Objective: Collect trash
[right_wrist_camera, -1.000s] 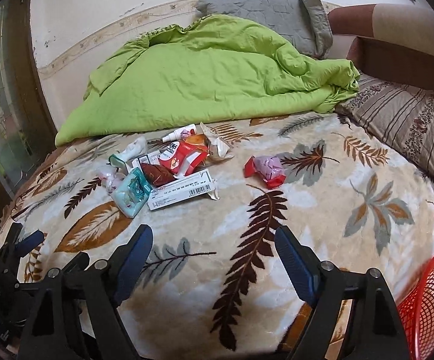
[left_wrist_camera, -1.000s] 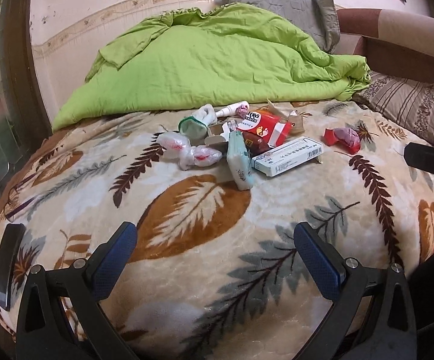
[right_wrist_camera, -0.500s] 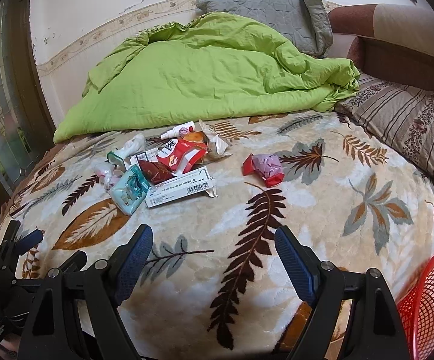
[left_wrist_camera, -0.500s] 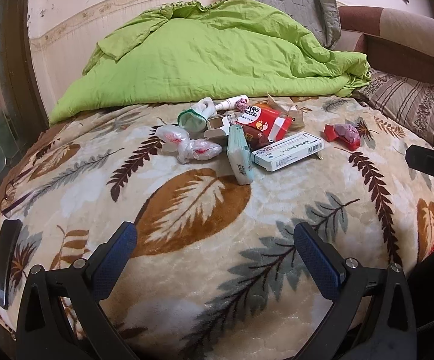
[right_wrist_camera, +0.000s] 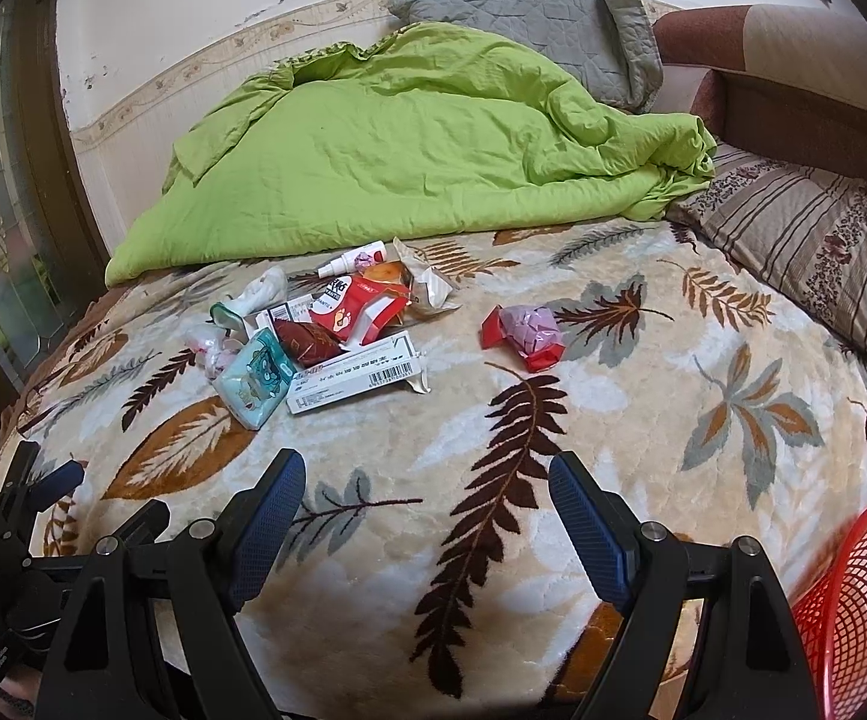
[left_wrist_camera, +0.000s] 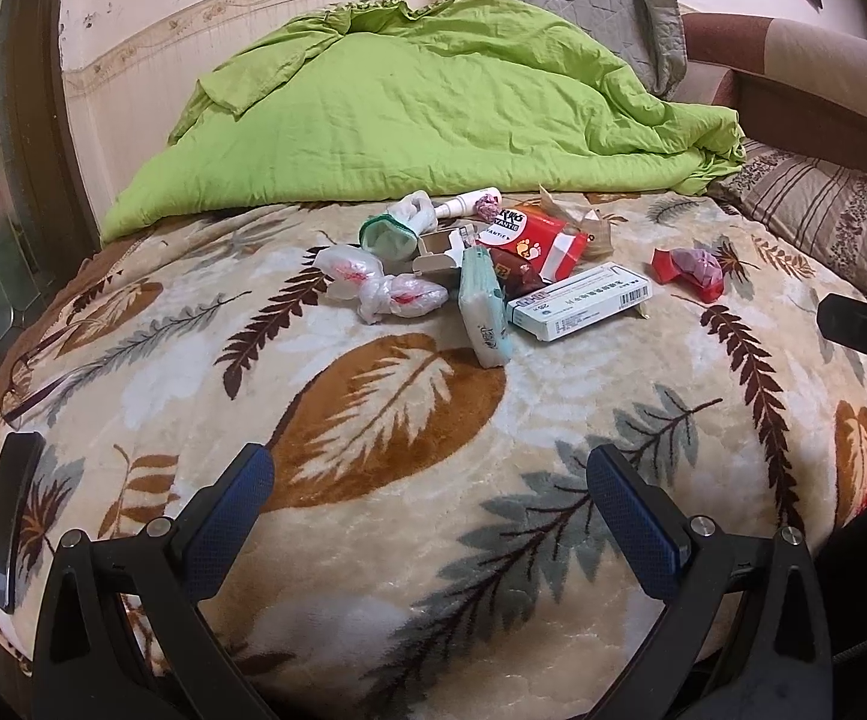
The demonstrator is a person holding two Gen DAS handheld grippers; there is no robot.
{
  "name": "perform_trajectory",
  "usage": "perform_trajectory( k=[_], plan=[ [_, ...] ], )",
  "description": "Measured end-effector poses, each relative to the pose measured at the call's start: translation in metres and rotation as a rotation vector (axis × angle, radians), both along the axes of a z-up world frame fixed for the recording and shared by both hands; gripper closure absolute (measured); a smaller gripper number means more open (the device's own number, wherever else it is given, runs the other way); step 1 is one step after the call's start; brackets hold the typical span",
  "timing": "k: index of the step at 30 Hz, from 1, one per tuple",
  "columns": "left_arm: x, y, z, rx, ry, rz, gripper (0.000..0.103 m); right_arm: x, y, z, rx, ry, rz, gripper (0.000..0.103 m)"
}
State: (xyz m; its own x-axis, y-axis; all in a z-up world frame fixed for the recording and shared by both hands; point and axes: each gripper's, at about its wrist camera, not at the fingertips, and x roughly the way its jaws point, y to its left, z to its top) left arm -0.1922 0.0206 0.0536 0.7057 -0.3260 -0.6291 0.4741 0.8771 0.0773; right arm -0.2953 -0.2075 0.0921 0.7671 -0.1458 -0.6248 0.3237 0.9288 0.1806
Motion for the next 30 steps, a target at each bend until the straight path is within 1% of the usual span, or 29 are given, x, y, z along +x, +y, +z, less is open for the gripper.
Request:
perform_trajectory(
  k=[30],
  plan=[
    [0.0020, 0.0020, 0.0009, -0.006, 0.001, 0.006, 0.000, 0.0015, 0.0004, -0.0001, 0.003, 0.003, -0.001, 0.016]
  ],
)
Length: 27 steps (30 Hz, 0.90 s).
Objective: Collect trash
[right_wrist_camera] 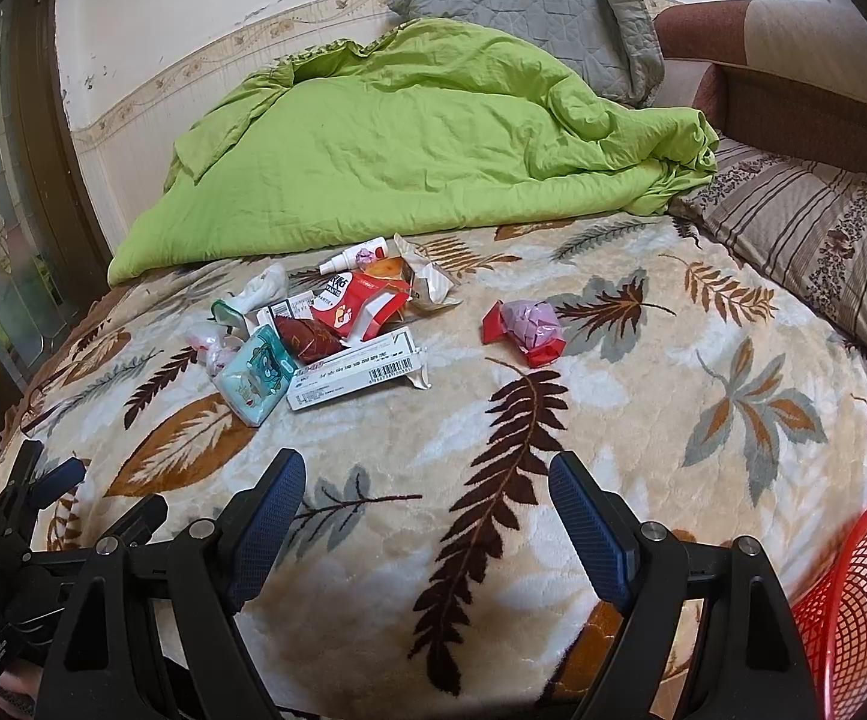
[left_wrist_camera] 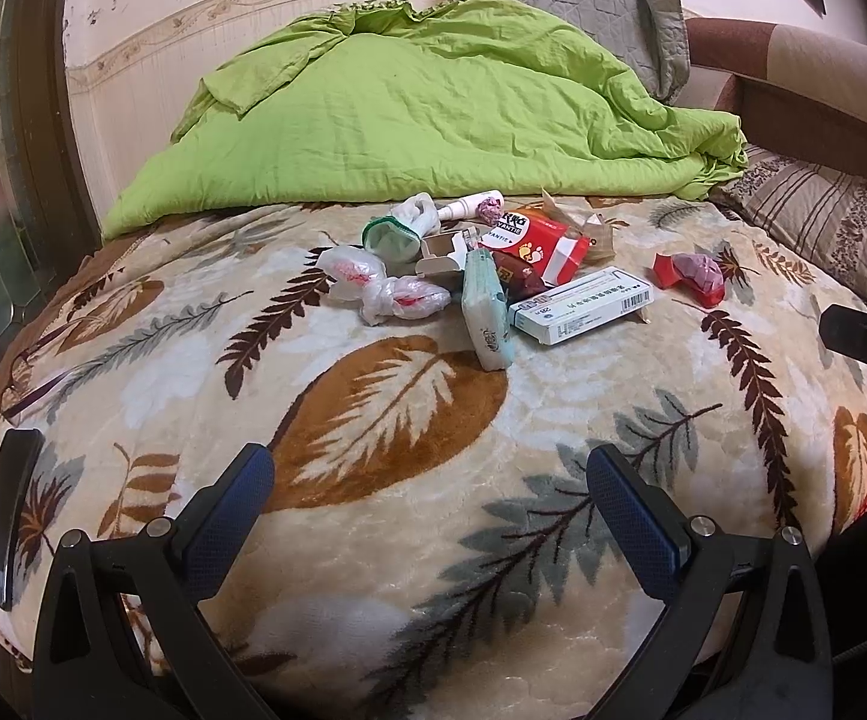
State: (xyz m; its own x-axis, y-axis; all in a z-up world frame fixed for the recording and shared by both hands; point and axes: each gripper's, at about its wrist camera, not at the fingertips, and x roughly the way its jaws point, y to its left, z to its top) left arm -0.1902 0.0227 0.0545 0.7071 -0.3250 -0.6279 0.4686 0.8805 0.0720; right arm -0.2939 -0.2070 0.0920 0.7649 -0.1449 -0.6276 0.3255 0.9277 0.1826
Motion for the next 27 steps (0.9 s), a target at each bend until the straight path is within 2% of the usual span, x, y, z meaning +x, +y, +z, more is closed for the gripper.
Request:
perform_trajectory(
  k=[13, 18, 21, 22, 24, 26, 27],
  plan=[
    [0.004, -0.003, 0.002, -0.010, 0.008, -0.007, 0.000, -0.003, -0.002, -0.005, 0.026, 0.000, -0.003, 0.017],
    [0.031, -0.025, 0.013, -0.054, 0.068, -0.023, 0.000, -0.002, -0.007, -0.006, 0.063, 0.007, -0.010, 0.020],
    [0.055, -0.047, 0.016, -0.059, 0.069, -0.024, 0.001, -0.002, -0.009, -0.004, 0.070, 0.007, -0.011, 0.021],
    [0.062, -0.053, 0.015, -0.055, 0.075, -0.022, 0.003, -0.002, -0.009, -0.005, 0.074, 0.008, -0.012, 0.021],
    [0.083, -0.068, 0.011, -0.052, 0.105, -0.021, 0.022, 0.000, -0.013, -0.005, 0.089, 0.017, -0.022, 0.022],
    [0.101, -0.079, 0.004, -0.041, 0.128, -0.012, 0.031, 0.006, -0.019, -0.004, 0.110, 0.013, -0.017, 0.022],
    [0.106, -0.081, 0.001, -0.041, 0.134, -0.009, 0.040, 0.012, -0.023, -0.002, 0.112, 0.009, -0.014, 0.022]
  ],
)
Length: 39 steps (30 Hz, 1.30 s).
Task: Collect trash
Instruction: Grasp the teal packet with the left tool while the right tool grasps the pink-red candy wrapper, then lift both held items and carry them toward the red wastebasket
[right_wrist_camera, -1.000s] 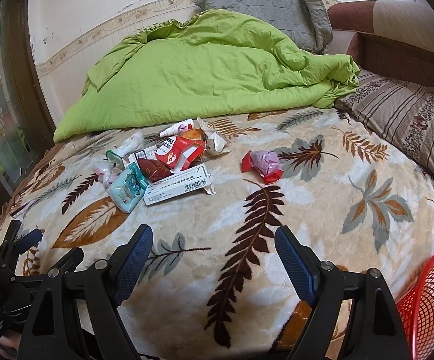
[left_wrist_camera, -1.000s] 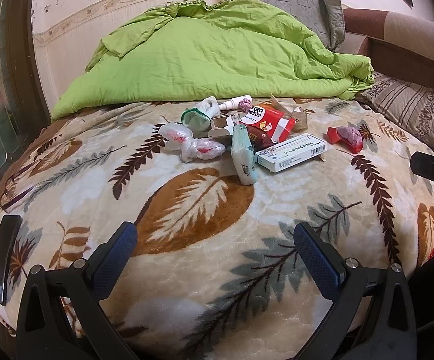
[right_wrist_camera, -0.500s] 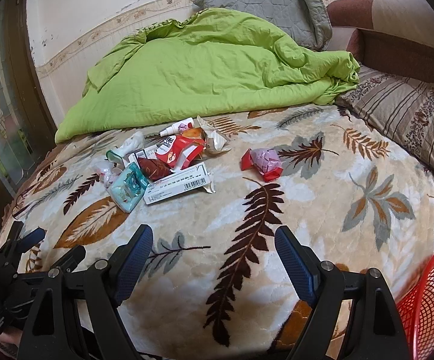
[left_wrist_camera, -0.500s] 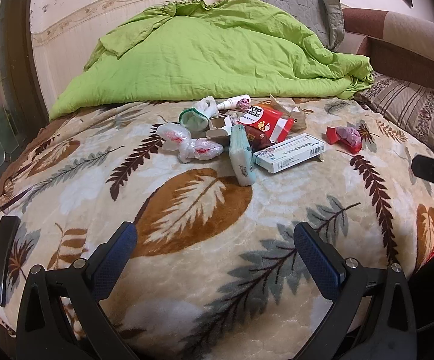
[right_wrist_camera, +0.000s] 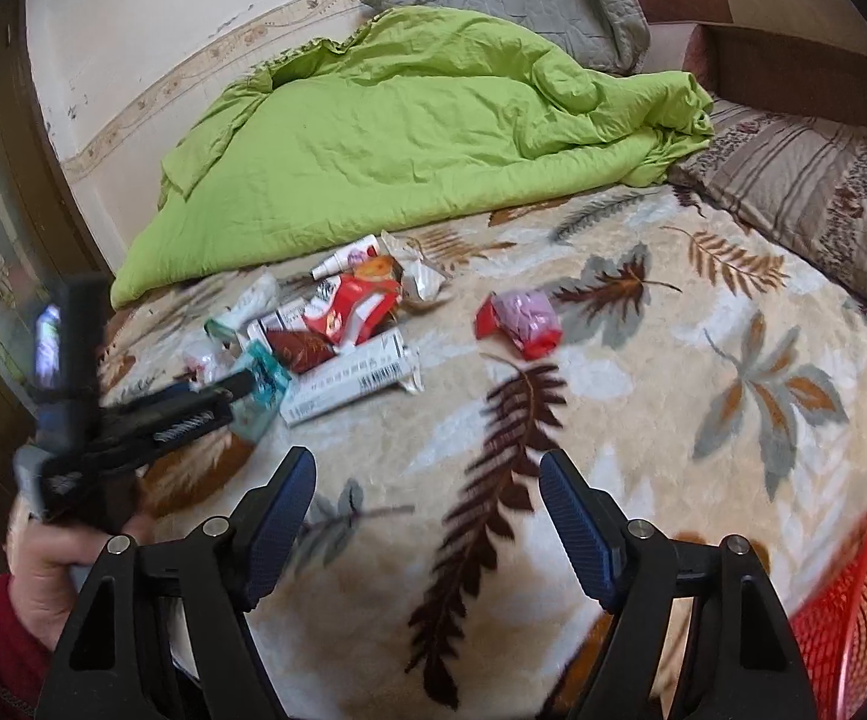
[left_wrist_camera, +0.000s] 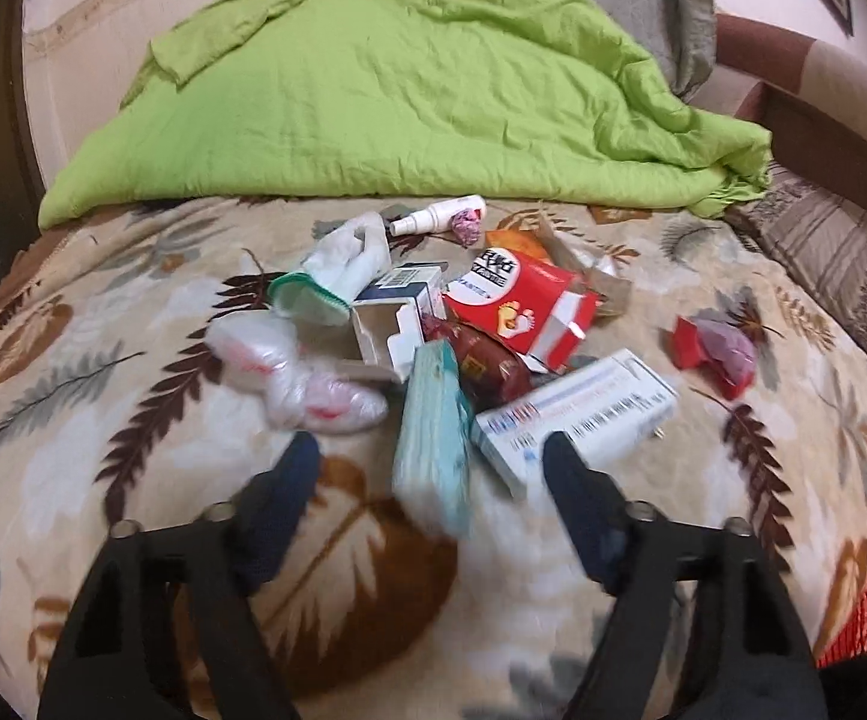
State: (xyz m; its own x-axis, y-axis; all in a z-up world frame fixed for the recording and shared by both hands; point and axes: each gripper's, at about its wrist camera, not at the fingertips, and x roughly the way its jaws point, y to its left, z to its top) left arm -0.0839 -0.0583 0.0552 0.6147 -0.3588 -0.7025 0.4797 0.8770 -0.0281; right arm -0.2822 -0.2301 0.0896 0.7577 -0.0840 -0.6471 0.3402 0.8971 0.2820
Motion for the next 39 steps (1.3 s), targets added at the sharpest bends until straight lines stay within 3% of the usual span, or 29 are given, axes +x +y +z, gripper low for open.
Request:
perform_trajectory(
  k=[1, 3, 5, 8, 11, 14, 17, 22, 28, 39],
  plan=[
    [0.006, -0.001, -0.004, -0.002, 0.013, -0.003, 0.045, 0.009, -0.007, 0.000, -0.006, 0.007, 0.000, 0.022],
    [0.017, -0.003, -0.016, -0.007, 0.061, -0.015, 0.071, 0.033, -0.021, -0.004, -0.005, 0.037, -0.012, 0.022],
    [0.027, -0.001, -0.026, -0.014, 0.107, -0.019, 0.084, 0.056, -0.037, -0.010, -0.005, 0.070, -0.025, 0.026],
    [0.031, 0.002, -0.029, -0.041, 0.119, -0.036, 0.088, 0.099, -0.063, -0.024, -0.050, 0.141, -0.057, 0.031],
    [0.029, 0.000, -0.031, -0.036, 0.107, -0.060, 0.090, 0.135, -0.085, -0.044, -0.053, 0.200, -0.059, 0.037],
    [0.027, -0.002, -0.032, -0.029, 0.092, -0.074, 0.091, 0.150, -0.098, -0.067, -0.030, 0.277, -0.073, 0.063],
    [0.029, 0.001, -0.032, -0.052, 0.099, -0.074, 0.091, 0.141, -0.092, -0.063, -0.056, 0.235, -0.072, 0.067],
    [0.022, 0.002, -0.027, -0.077, 0.092, -0.089, 0.091, 0.116, -0.072, -0.036, -0.076, 0.142, -0.063, 0.068],
    [-0.007, 0.005, -0.012, -0.080, 0.004, -0.134, 0.091, 0.081, -0.034, -0.004, -0.075, 0.025, -0.053, 0.068],
    [-0.063, 0.044, 0.009, -0.071, -0.062, -0.134, 0.091, 0.025, 0.016, 0.003, 0.020, -0.063, 0.043, 0.068]
  ],
)
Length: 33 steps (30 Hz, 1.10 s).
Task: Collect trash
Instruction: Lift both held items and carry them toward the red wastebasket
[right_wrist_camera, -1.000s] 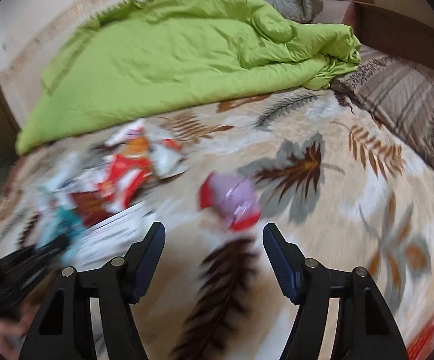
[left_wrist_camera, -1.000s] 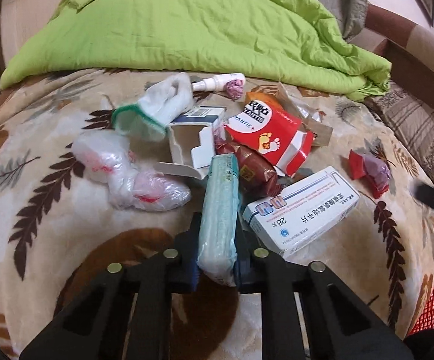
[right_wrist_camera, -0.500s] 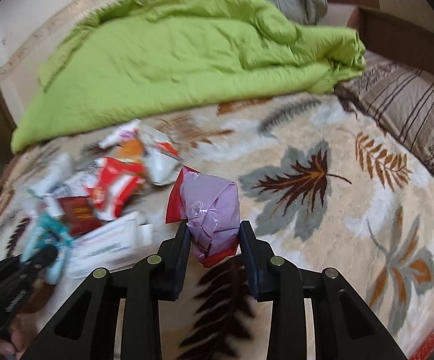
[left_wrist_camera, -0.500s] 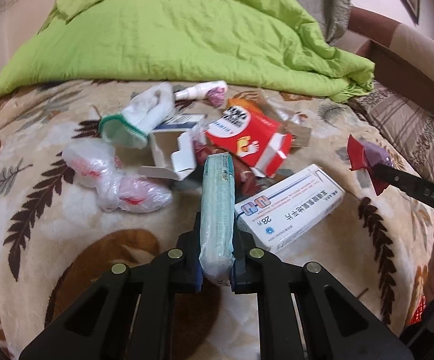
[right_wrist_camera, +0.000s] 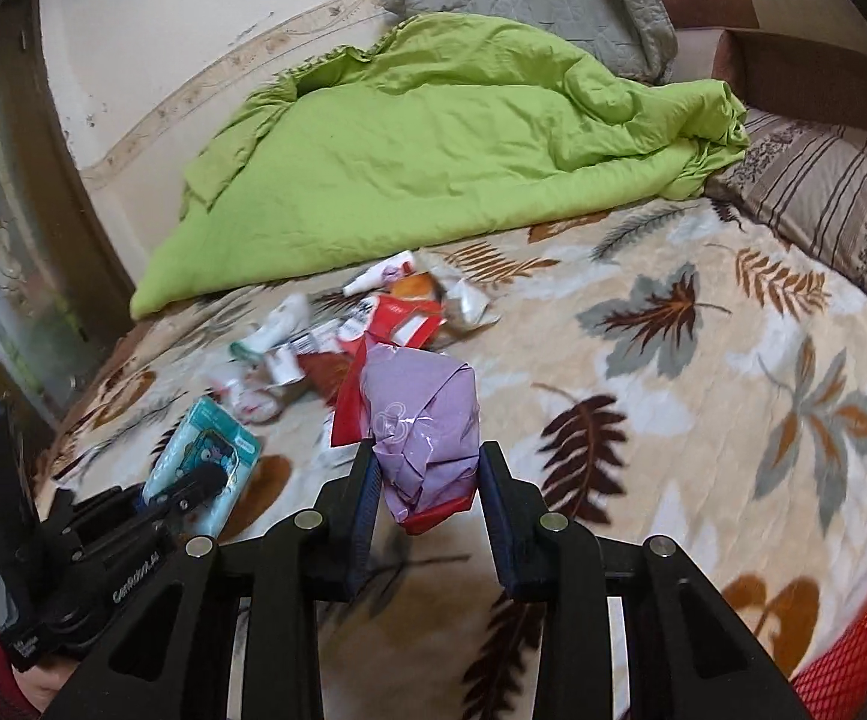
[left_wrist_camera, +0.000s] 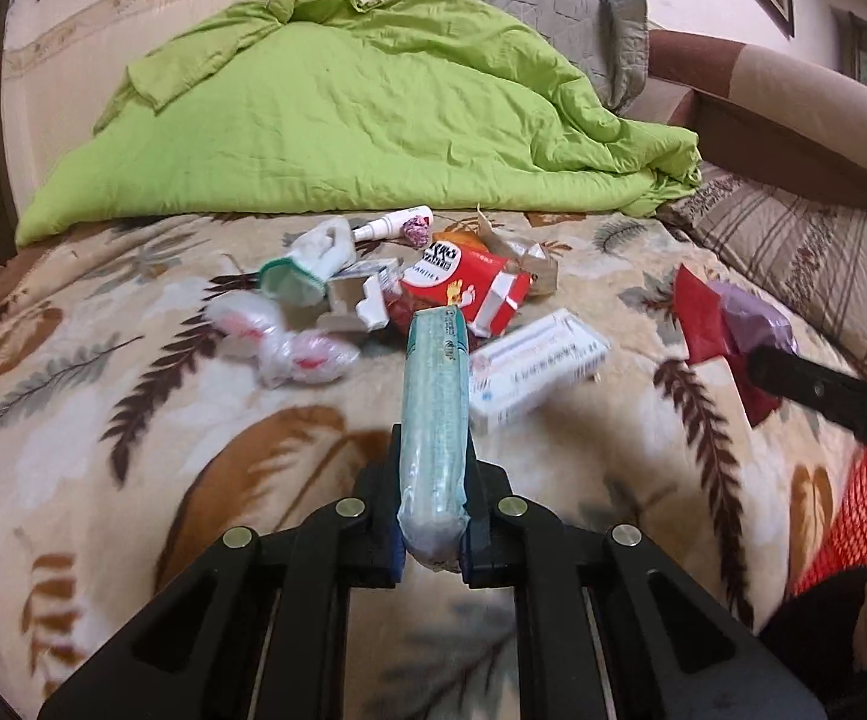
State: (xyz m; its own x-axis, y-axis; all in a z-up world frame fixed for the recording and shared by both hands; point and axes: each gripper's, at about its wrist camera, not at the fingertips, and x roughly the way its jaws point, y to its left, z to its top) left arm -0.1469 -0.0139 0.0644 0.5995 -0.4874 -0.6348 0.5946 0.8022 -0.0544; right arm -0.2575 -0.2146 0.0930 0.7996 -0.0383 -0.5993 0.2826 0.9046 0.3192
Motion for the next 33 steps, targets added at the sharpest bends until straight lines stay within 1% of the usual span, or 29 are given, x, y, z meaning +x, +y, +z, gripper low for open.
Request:
perform_trajectory(
  k=[2, 5, 8, 16, 23, 33],
  plan=[
    [-0.011, 0.008, 0.003, -0.003, -0.012, -0.004, 0.091, -0.006, 0.008, 0.003, -0.024, -0.021, 0.021, 0.068],
    [-0.015, 0.013, 0.004, -0.014, -0.025, -0.001, 0.091, -0.005, 0.017, 0.003, -0.057, -0.015, 0.043, 0.068],
    [-0.011, 0.010, 0.001, -0.023, -0.011, 0.004, 0.091, 0.000, 0.016, -0.001, -0.047, 0.005, 0.044, 0.068],
    [-0.008, 0.007, -0.002, -0.018, -0.011, 0.001, 0.091, 0.001, 0.009, -0.003, -0.025, 0.009, 0.029, 0.068],
    [-0.008, 0.006, -0.002, -0.016, -0.015, 0.005, 0.091, 0.002, 0.010, -0.004, -0.027, 0.009, 0.037, 0.068],
    [-0.007, 0.006, -0.002, -0.018, -0.014, 0.004, 0.091, -0.001, 0.008, -0.003, -0.015, -0.003, 0.022, 0.068]
  ],
)
